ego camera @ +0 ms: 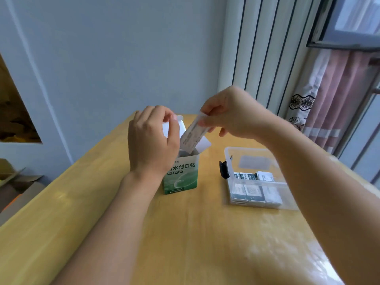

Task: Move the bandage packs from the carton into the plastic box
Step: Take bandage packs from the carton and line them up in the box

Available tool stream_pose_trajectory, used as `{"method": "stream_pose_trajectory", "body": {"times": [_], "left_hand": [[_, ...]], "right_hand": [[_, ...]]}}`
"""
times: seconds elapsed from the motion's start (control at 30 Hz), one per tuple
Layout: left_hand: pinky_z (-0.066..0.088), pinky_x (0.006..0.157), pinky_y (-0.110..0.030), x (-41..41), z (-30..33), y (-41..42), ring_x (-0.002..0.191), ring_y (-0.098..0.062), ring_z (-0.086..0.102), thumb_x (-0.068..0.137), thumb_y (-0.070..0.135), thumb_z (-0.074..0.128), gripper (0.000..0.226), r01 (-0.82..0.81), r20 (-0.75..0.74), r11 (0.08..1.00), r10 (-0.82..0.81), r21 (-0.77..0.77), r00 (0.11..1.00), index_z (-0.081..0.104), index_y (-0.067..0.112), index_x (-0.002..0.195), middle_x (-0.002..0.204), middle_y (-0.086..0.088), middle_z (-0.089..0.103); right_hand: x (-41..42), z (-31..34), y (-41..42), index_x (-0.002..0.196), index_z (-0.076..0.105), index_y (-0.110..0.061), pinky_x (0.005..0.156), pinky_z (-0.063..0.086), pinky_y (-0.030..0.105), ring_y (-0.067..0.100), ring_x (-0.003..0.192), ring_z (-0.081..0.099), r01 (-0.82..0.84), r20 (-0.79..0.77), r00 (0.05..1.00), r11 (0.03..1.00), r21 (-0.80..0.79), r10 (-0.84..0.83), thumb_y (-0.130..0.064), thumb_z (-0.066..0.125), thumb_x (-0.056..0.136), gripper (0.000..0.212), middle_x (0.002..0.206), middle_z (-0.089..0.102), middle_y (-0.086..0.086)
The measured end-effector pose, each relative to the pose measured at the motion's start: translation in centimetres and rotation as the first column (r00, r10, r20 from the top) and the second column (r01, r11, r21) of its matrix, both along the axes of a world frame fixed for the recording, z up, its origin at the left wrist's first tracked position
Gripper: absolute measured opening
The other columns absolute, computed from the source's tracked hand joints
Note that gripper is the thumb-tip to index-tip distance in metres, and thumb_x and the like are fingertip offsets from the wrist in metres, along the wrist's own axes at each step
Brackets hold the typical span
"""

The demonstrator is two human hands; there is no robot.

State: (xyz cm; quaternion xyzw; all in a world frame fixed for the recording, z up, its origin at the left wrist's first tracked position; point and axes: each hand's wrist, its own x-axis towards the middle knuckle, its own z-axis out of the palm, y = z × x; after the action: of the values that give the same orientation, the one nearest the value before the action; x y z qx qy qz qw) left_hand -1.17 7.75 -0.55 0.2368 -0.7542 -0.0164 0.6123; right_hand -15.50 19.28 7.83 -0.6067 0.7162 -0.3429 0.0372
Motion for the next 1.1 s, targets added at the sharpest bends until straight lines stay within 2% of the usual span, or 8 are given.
{"method": "stream_pose_trajectory", "body": {"times": [0.07, 0.13, 0.27, 0.4, 0.57, 0.7, 0.97, 1.1], "left_hand": [[0.042, 0.070, -0.026, -0.5, 0.6, 1.7, 0.078, -0.018, 0.056, 0.100, 0.025, 0.048, 0.026, 0.171, -0.081, 0.985, -0.173, -0.032, 0.982, 0.064, 0.009, 0.086, 0.083, 0.002, 0.063], [0.050, 0.071, -0.029, -1.2, 1.2, 3.7, 0.081, -0.019, 0.062, 0.103, 0.036, 0.042, 0.038, 0.500, -0.191, 0.837, -0.466, 0.221, 0.864, 0.066, 0.008, 0.095, 0.085, -0.001, 0.065], [0.055, 0.055, -0.034, -2.1, 1.7, 6.5, 0.081, -0.026, 0.069, 0.106, 0.053, 0.023, 0.062, 0.672, -0.498, -0.043, -0.706, 0.740, 0.503, 0.067, 0.012, 0.119, 0.103, -0.015, 0.072], [0.049, 0.051, -0.024, -2.5, 1.0, 7.6, 0.072, -0.018, 0.062, 0.109, 0.039, 0.026, 0.053, 0.567, -0.618, -0.348, -0.679, 0.747, 0.397, 0.061, 0.005, 0.128, 0.093, -0.013, 0.066], [0.037, 0.061, -0.026, -3.5, 0.2, 8.8, 0.068, -0.013, 0.049, 0.106, 0.031, 0.035, 0.043, 0.593, -0.758, -0.497, -0.552, 0.633, 0.347, 0.060, 0.005, 0.130, 0.088, -0.004, 0.055], [0.038, 0.064, -0.026, -4.2, -0.1, 9.2, 0.062, -0.010, 0.043, 0.105, 0.033, 0.038, 0.041, 0.633, -0.792, -0.502, -0.513, 0.589, 0.330, 0.057, 0.009, 0.132, 0.088, -0.002, 0.054], [0.048, 0.065, -0.025, -4.1, -0.2, 9.2, 0.065, -0.012, 0.053, 0.104, 0.036, 0.042, 0.035, 0.657, -0.780, -0.462, -0.530, 0.595, 0.334, 0.062, 0.013, 0.122, 0.092, -0.002, 0.060], [0.053, 0.091, -0.033, -4.0, -0.3, 8.8, 0.098, -0.020, 0.062, 0.104, 0.035, 0.045, 0.041, 0.671, -0.765, -0.438, -0.562, 0.598, 0.315, 0.060, 0.006, 0.130, 0.115, -0.011, 0.062]], "right_hand": [[-1.0, 0.5, 2.1, 0.085, 0.072, -0.005, 0.054, 0.057, 0.024, 0.017, 0.069, 0.072, -0.081, 0.217, 0.971, 0.994, -0.079, 0.096, -0.009, 0.076, 0.086, 0.006, 0.080, 0.077, 0.011], [-2.0, 0.3, 3.9, 0.088, 0.070, -0.003, 0.057, 0.058, 0.024, 0.020, 0.071, 0.071, -0.172, 0.413, 0.884, 0.974, -0.150, 0.219, -0.012, 0.076, 0.079, 0.015, 0.081, 0.076, 0.013], [-3.7, -1.3, 5.6, 0.102, 0.069, -0.005, 0.062, 0.058, 0.022, 0.021, 0.076, 0.073, -0.207, 0.513, 0.808, 0.955, -0.212, 0.289, -0.008, 0.074, 0.075, 0.027, 0.083, 0.076, 0.012], [-4.1, -3.0, 6.2, 0.118, 0.067, -0.004, 0.071, 0.061, 0.027, 0.018, 0.082, 0.074, -0.085, 0.311, 0.939, 0.974, -0.211, 0.150, 0.001, 0.074, 0.082, 0.037, 0.095, 0.074, 0.013], [-3.4, -3.4, 7.0, 0.153, 0.034, -0.023, 0.098, 0.053, 0.027, 0.006, 0.129, 0.048, -0.013, -0.137, 0.990, 1.000, -0.027, 0.010, -0.038, 0.083, 0.076, 0.093, 0.149, 0.044, -0.009], [-2.7, -3.6, 6.9, 0.159, 0.012, -0.023, 0.111, 0.037, 0.026, 0.006, 0.138, 0.036, -0.004, -0.246, 0.969, 0.999, 0.036, 0.013, -0.052, 0.090, 0.060, 0.130, 0.156, 0.034, -0.009], [-2.7, -3.8, 6.4, 0.159, 0.016, -0.022, 0.095, 0.042, 0.006, 0.007, 0.125, 0.049, -0.053, -0.253, 0.966, 0.998, -0.023, 0.045, -0.045, 0.088, 0.063, 0.122, 0.145, 0.049, -0.010], [-2.6, -3.9, 6.5, 0.157, 0.025, -0.022, 0.079, 0.038, -0.004, -0.004, 0.109, 0.050, -0.096, -0.252, 0.964, 0.995, -0.022, 0.087, -0.040, 0.087, 0.066, 0.112, 0.139, 0.050, -0.009]]}}
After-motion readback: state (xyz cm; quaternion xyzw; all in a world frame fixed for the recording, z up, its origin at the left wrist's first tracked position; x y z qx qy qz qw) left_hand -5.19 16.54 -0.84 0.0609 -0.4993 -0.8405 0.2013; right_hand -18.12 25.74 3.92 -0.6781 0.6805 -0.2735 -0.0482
